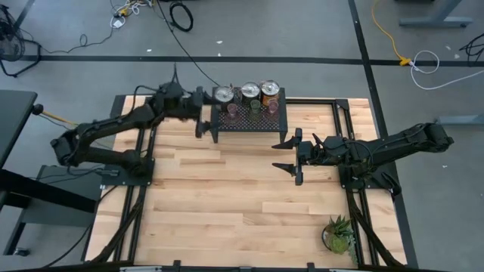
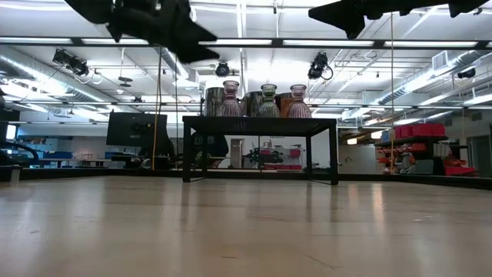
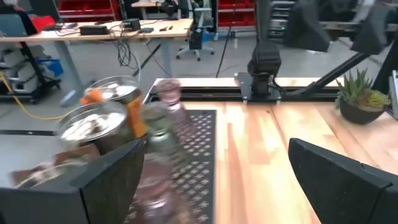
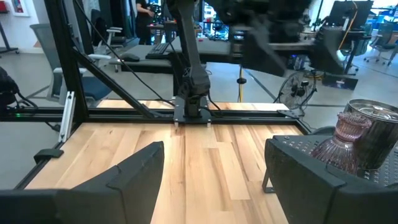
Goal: Pick & Place candle stick holders
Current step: Return to Home Position
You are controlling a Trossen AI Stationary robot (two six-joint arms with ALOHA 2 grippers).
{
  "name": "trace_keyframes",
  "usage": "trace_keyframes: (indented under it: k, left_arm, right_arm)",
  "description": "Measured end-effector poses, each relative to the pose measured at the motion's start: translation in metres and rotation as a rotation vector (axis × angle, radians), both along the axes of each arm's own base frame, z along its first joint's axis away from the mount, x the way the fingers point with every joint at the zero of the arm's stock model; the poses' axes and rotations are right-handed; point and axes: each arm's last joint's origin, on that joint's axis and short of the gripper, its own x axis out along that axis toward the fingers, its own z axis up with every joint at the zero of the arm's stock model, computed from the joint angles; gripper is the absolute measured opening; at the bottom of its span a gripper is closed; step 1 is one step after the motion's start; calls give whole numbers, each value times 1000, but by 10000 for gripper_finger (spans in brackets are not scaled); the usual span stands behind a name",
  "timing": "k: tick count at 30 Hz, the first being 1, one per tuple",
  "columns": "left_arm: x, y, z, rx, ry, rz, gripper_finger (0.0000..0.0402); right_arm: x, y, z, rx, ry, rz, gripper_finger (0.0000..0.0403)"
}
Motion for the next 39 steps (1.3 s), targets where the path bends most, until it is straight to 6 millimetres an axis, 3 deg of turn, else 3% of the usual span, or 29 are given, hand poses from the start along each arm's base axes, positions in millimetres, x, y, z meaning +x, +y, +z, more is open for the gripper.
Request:
trace_keyframes:
  k: [8, 12, 16, 23, 32, 35, 39]
  left_arm:
    - [23, -91, 9, 97, -10, 63, 399]
    - [16, -129, -4, 136, -58, 104, 393]
    - [-4, -151, -33, 140, -97, 145, 390]
    - [-51, -165, -73, 128, -208, 115, 390]
    - [-100, -152, -112, 162, -366, 97, 390]
    - [-105, -145, -109, 171, -386, 122, 390]
    - [-111, -141, -107, 189, -425, 27, 390]
  right_arm:
    - [0, 0, 0, 0, 0, 0, 279]
    - [0, 0, 0, 0, 0, -1, 279]
    - [0, 0, 0, 0, 0, 0, 279]
    - [0, 0, 0, 0, 0, -1, 279]
    - [0, 0, 0, 0, 0, 0, 279]
    - [0, 0, 0, 0, 0, 0, 279]
    - [0, 0, 0, 0, 0, 0, 279]
